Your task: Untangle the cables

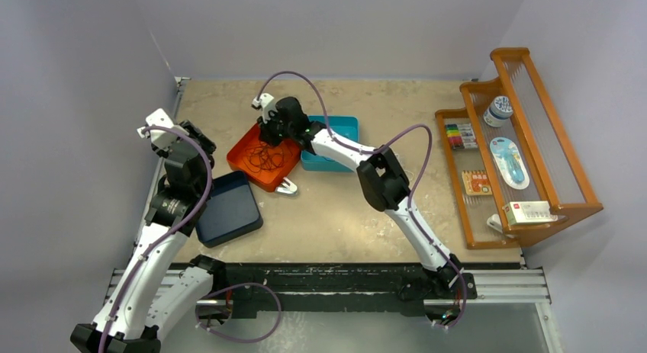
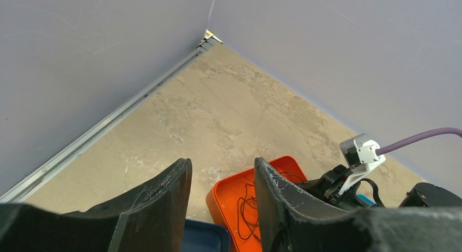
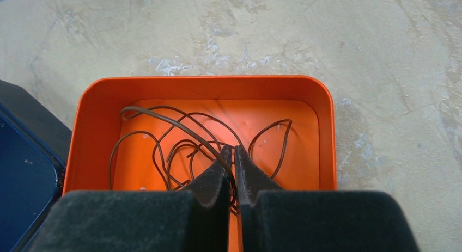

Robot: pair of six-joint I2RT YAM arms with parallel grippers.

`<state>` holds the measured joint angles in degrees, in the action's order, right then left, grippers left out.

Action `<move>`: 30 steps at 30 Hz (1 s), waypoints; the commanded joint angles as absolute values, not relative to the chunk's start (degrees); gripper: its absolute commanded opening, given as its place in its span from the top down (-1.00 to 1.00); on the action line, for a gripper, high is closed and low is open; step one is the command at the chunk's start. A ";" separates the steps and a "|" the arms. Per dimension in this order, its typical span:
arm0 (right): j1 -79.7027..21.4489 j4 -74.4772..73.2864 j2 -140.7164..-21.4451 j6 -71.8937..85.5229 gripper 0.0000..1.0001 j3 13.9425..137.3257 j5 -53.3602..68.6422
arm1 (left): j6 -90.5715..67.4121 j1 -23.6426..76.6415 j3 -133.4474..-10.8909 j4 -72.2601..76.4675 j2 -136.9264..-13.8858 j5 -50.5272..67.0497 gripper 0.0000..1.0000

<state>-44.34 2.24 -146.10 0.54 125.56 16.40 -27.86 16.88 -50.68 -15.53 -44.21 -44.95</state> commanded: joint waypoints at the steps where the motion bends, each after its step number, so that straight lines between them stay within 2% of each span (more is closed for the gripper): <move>1: -44.65 0.73 -146.79 -1.17 0.88 126.15 12.38 | -27.07 16.48 -50.49 -13.44 -44.05 -44.47 0.09; 15: -44.56 -3.43 -146.73 -0.77 0.79 125.06 0.75 | -26.93 16.50 -50.49 -13.61 -44.52 -44.40 0.09; 30: -38.15 -1.83 -142.15 -1.33 0.52 117.63 -6.05 | -26.73 16.43 -50.62 -13.89 -44.99 -44.14 0.09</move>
